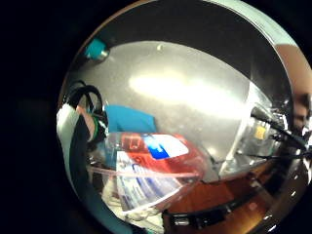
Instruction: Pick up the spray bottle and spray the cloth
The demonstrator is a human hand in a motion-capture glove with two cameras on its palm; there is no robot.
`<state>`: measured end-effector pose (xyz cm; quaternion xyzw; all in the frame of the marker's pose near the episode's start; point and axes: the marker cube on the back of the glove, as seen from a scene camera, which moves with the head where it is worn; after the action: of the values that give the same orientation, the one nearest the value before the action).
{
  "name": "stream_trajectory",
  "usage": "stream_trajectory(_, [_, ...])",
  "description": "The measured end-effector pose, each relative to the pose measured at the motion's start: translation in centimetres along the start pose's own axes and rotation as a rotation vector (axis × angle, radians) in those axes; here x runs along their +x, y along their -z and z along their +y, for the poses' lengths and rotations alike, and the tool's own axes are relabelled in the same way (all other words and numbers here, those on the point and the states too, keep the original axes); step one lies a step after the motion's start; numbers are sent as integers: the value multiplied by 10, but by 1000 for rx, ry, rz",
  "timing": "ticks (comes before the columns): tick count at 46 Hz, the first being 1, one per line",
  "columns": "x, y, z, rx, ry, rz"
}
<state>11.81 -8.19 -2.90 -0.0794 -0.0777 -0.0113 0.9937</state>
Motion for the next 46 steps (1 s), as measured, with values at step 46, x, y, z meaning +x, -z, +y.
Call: stream_trajectory(46, [-136,-40,9,-236,50,734])
